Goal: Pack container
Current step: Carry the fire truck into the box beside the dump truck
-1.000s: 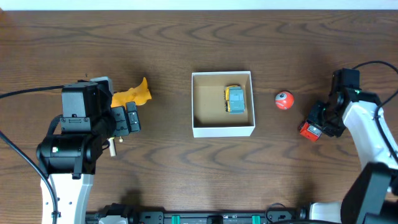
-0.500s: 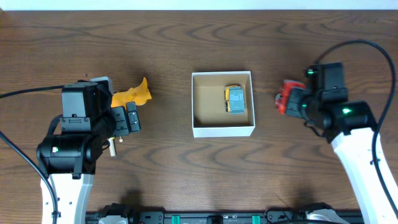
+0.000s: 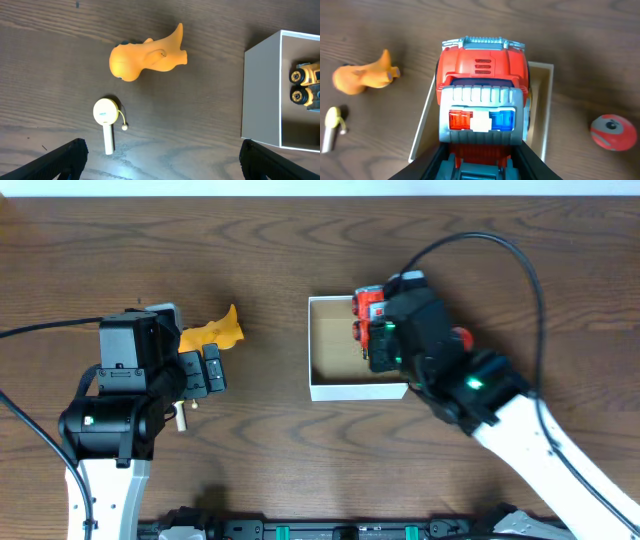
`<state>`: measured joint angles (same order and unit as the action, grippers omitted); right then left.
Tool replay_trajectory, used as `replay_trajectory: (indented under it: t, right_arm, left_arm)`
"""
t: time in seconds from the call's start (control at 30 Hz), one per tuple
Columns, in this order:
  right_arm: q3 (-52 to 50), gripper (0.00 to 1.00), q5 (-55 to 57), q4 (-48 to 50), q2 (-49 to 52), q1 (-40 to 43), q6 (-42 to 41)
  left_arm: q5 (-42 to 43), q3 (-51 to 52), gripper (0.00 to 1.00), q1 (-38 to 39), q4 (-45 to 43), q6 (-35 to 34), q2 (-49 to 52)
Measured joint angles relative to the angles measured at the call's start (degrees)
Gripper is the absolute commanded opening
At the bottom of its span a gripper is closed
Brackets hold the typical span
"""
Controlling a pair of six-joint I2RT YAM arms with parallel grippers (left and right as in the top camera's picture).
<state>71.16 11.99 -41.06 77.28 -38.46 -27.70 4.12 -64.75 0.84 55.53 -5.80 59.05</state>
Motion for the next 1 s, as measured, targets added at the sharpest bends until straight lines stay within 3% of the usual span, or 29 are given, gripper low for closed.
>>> replay_trajectory:
  t: [0.27,1.0]
  right_arm:
    - [0.0,0.01,2.67,4.07,10.82,-1.33,-4.39]
    - [0.0,0.01,0.94,7.96,21.0,-1.53,-7.06]
  left_arm:
    - [0.0,0.0,0.98,0.0,0.0,0.02,0.0]
    - [0.0,0.0,0.98,0.0,0.0,0.0,0.0]
